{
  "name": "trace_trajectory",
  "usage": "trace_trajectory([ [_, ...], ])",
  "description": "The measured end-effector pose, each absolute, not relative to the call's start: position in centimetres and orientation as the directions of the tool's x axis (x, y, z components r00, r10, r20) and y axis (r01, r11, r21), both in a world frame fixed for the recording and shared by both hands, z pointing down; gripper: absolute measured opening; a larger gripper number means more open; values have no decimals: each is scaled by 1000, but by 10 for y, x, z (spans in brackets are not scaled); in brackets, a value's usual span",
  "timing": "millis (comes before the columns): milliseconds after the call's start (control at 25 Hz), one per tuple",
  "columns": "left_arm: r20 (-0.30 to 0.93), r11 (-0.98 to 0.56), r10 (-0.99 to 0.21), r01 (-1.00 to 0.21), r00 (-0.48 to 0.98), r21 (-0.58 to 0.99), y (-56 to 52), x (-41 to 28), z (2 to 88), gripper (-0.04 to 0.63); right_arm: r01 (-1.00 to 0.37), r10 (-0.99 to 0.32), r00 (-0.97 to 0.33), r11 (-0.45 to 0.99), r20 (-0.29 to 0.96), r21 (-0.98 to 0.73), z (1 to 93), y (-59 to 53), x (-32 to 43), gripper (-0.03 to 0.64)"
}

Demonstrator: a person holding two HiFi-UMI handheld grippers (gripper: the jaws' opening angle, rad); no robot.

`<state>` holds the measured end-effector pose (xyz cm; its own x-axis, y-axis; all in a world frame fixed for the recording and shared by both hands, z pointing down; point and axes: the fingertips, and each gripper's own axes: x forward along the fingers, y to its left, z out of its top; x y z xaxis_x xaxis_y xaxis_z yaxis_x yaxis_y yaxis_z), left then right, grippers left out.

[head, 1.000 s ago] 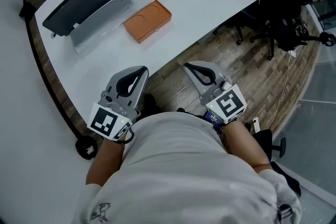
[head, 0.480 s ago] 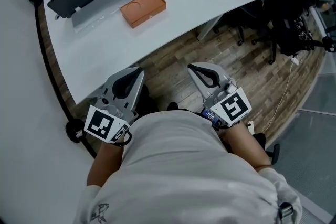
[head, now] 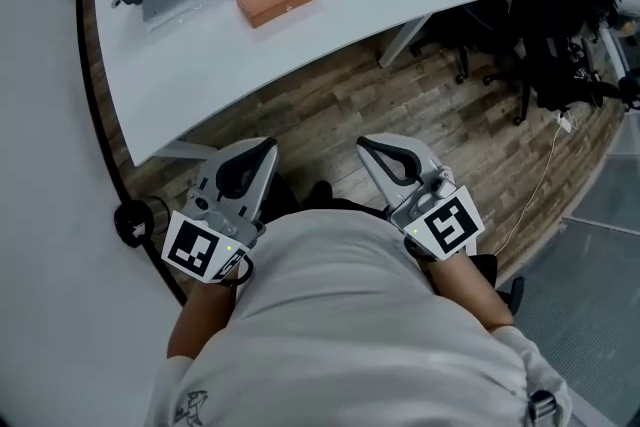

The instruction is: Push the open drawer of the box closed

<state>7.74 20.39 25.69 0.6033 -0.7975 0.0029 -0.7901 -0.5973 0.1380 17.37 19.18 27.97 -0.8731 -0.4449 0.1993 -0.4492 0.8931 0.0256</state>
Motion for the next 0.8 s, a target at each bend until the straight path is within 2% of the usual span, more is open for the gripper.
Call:
trace_trajectory([
  [800, -7, -617, -783, -776, 621, 134, 216, 98, 256, -2, -445, -440, -877, 895, 193, 18, 273, 209, 185, 3],
])
